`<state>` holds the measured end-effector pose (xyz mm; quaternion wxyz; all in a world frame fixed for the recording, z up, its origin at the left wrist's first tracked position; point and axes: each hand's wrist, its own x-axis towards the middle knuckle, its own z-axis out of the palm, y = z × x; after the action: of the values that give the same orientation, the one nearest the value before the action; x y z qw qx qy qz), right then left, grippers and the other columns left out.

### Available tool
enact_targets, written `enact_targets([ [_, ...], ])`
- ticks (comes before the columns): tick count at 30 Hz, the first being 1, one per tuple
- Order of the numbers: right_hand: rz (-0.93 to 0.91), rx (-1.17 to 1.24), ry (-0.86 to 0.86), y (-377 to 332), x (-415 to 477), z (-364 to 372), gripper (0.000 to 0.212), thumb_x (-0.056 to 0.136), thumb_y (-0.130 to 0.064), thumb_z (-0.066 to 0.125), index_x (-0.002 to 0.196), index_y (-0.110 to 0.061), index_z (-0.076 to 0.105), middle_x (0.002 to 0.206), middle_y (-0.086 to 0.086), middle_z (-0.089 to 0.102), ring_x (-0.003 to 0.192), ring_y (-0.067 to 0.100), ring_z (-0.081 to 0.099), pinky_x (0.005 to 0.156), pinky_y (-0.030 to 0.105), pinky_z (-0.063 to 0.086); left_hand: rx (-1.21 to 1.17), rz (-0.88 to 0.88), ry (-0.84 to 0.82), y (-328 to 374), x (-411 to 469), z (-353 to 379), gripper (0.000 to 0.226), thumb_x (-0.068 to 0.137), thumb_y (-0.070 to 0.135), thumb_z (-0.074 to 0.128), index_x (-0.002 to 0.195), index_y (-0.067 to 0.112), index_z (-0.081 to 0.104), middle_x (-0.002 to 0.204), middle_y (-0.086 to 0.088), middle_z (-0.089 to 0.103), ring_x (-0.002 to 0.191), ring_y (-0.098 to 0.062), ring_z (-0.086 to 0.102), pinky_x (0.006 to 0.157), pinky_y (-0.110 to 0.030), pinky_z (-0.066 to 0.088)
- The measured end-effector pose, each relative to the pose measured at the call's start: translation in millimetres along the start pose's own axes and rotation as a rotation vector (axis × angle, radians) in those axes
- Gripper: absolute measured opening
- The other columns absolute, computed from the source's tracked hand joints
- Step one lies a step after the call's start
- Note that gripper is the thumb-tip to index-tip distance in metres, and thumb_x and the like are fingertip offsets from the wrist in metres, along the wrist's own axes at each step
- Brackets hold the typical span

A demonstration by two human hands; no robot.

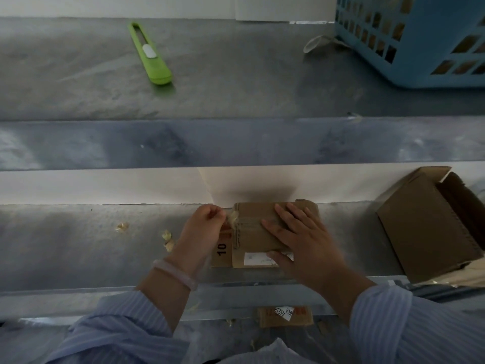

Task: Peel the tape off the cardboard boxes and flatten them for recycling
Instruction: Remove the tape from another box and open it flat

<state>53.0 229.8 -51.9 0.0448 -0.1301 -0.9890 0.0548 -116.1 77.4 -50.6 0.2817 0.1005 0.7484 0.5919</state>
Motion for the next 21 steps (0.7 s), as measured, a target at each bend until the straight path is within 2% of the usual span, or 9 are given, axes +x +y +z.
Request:
enact_targets([
  [4,-0.003,0.011,0.023,0,0,1,0.061,0.083,-0.059,0.048,0.14,-0.037,0.046,0.151,0.002,0.039,0.141,0.026,0.033,0.114,0.05,0.027,-0.298,-0.175,-0.095,8,4,-9,0.011,0.092,0.018,0.06,0.086,0.008,0.06,0.073,-0.011,0.068,0.068,-0.021,0.069,0.07,-0.039,0.059],
  [7,-0.007,0.016,0.033,0,-1,1,0.061,0.082,-0.06,0.048,0.139,-0.037,0.047,0.151,0.002,0.04,0.14,0.026,0.034,0.114,0.05,0.029,-0.175,-0.273,-0.19,9,7,-10,0.021,0.091,0.026,0.063,0.082,0.007,0.066,0.071,-0.009,0.07,0.067,-0.02,0.069,0.074,-0.04,0.06],
  [10,-0.014,0.014,0.036,0,-2,0,0.061,0.082,-0.06,0.046,0.139,-0.038,0.047,0.151,0.001,0.039,0.141,0.025,0.033,0.115,0.049,0.028,-0.094,-0.287,-0.179,10,11,-9,0.016,0.087,0.02,0.069,0.08,0.005,0.068,0.074,-0.012,0.069,0.066,-0.02,0.068,0.073,-0.04,0.06],
  [13,-0.013,0.016,0.032,-1,-3,1,0.061,0.083,-0.06,0.047,0.14,-0.039,0.046,0.152,0.0,0.038,0.143,0.024,0.03,0.115,0.049,0.028,-0.154,-0.359,-0.183,11,14,-11,0.017,0.085,0.021,0.07,0.071,0.011,0.069,0.067,-0.007,0.067,0.061,-0.018,0.066,0.065,-0.036,0.06],
  [15,-0.015,0.018,0.032,-1,-3,2,0.061,0.083,-0.06,0.047,0.14,-0.039,0.046,0.152,0.0,0.038,0.143,0.024,0.03,0.115,0.049,0.027,-0.242,-0.466,-0.186,11,16,-9,0.019,0.087,0.025,0.069,0.071,0.014,0.068,0.063,-0.003,0.062,0.057,-0.016,0.061,0.061,-0.032,0.057],
  [18,-0.018,0.01,0.016,0,-2,2,0.061,0.084,-0.061,0.043,0.142,-0.04,0.043,0.153,-0.001,0.035,0.144,0.023,0.027,0.116,0.049,0.025,-0.342,-0.558,-0.191,10,16,-1,0.015,0.087,0.019,0.067,0.073,0.013,0.067,0.057,-0.002,0.059,0.048,-0.015,0.056,0.054,-0.026,0.049],
  [21,-0.023,0.012,0.009,1,-1,2,0.061,0.085,-0.061,0.042,0.142,-0.04,0.041,0.154,-0.002,0.035,0.144,0.022,0.027,0.116,0.049,0.024,-0.398,-0.479,-0.168,11,16,5,0.02,0.087,0.009,0.063,0.069,0.009,0.073,0.059,-0.007,0.063,0.049,-0.017,0.057,0.052,-0.026,0.047],
])
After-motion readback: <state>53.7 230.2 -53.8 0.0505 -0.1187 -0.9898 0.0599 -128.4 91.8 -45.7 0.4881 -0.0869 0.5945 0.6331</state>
